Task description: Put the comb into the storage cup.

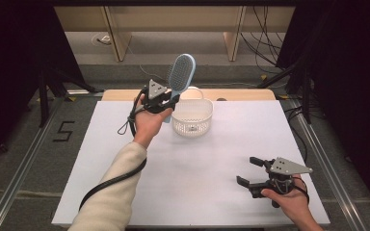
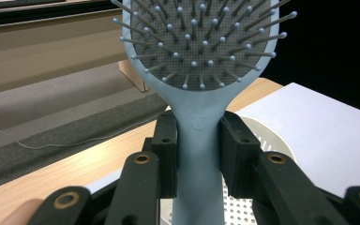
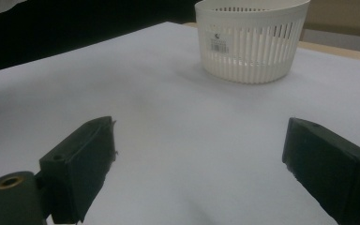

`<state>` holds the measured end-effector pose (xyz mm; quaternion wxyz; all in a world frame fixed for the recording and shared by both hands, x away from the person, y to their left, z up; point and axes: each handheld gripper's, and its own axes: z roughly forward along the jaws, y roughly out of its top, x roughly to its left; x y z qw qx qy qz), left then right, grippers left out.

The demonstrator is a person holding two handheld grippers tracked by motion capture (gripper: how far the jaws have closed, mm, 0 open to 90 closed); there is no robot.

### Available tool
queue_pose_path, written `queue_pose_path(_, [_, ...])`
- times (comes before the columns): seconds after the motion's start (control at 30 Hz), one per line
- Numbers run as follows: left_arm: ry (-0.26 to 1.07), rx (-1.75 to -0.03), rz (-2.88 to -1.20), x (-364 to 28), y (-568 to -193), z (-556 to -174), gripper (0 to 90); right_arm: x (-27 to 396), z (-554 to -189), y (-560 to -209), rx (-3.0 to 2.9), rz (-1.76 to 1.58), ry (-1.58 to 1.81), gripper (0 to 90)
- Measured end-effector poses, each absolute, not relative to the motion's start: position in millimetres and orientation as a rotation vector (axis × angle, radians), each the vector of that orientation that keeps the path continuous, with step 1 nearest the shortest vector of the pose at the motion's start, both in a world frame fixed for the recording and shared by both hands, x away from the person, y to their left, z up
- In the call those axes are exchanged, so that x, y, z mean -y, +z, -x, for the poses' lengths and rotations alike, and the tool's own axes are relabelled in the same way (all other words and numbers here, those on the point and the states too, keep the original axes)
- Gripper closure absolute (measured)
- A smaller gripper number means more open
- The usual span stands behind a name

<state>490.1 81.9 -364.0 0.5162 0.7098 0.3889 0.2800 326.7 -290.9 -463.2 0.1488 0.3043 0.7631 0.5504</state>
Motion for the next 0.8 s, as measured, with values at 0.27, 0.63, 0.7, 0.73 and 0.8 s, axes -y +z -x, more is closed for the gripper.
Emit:
queue_pose_path(0.27, [0.673, -0.932, -1.702, -81.8, -362.2, -491.2, 69.7, 291.1, -326.9, -463.3, -2.194, -0.874, 1.580, 10.7])
queue_pose_path(0.63, [0.669, -0.937, -1.694, -82.4, -361.1, -493.2, 69.7, 291.3, -326.3, -463.5, -2.190, -0.876, 1.583, 10.7])
queue_pose_path(0.7, [0.670, -0.938, -1.694, -82.3, -360.8, -493.9, 69.7, 291.8, -326.2, -463.6, -2.189, -0.880, 1.585, 10.7])
queue_pose_path(0.73, [0.670, -0.938, -1.694, -82.1, -360.7, -494.1, 69.7, 292.2, -326.0, -463.6, -2.188, -0.880, 1.582, 10.7])
queue_pose_path(0.8, [0.668, -0.938, -1.692, -81.6, -360.6, -494.7, 69.7, 292.6, -325.6, -463.5, -2.187, -0.882, 1.581, 10.7])
